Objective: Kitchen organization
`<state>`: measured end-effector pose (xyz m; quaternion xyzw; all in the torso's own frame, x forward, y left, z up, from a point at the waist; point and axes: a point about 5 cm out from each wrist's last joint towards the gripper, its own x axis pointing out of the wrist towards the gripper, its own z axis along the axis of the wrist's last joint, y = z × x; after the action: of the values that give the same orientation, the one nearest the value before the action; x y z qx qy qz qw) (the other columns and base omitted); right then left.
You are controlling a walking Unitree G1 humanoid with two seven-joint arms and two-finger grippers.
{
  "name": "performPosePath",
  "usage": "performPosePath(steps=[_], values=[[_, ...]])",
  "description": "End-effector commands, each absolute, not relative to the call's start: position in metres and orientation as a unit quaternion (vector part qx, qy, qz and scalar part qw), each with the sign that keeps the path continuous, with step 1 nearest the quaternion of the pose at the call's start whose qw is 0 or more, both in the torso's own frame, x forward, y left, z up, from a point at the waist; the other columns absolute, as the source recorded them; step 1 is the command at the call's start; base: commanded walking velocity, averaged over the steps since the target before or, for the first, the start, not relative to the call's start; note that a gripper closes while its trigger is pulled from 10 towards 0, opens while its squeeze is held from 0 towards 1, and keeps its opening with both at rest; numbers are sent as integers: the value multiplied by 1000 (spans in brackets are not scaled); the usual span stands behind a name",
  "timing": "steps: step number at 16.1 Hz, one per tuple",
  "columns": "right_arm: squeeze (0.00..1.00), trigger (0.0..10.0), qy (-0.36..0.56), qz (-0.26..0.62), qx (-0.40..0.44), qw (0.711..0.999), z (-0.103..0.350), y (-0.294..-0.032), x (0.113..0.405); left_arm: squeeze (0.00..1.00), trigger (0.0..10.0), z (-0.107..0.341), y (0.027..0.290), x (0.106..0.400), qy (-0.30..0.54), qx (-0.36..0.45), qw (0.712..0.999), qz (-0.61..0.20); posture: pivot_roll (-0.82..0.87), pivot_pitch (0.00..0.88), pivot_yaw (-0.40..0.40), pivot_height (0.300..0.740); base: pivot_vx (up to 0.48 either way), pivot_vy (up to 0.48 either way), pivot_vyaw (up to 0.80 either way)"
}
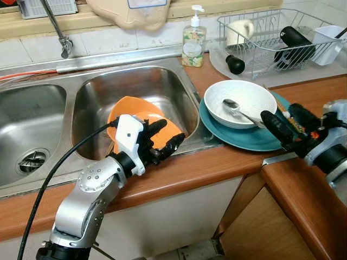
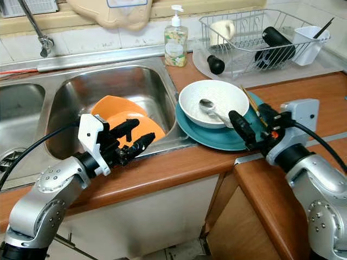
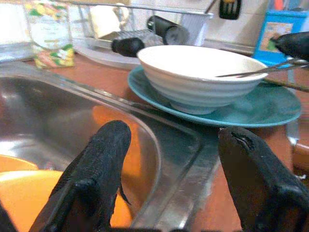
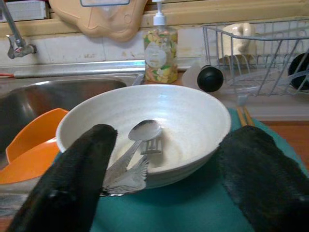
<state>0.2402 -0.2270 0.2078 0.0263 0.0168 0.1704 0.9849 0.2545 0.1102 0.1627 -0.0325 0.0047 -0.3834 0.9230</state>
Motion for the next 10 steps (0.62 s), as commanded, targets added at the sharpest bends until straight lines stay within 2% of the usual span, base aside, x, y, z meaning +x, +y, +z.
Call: performPosePath(steps=[1, 10], values=[[0, 0, 18, 178, 27, 984, 207, -224, 241, 0, 10000, 166, 107, 252, 4, -32, 915, -401, -207, 0, 66, 740, 0, 0, 0], [0, 0, 7, 186, 32, 982, 208, -219, 243, 0, 10000, 165, 103, 249, 9, -33, 908, -417, -201, 0, 66, 740, 0, 0, 0]])
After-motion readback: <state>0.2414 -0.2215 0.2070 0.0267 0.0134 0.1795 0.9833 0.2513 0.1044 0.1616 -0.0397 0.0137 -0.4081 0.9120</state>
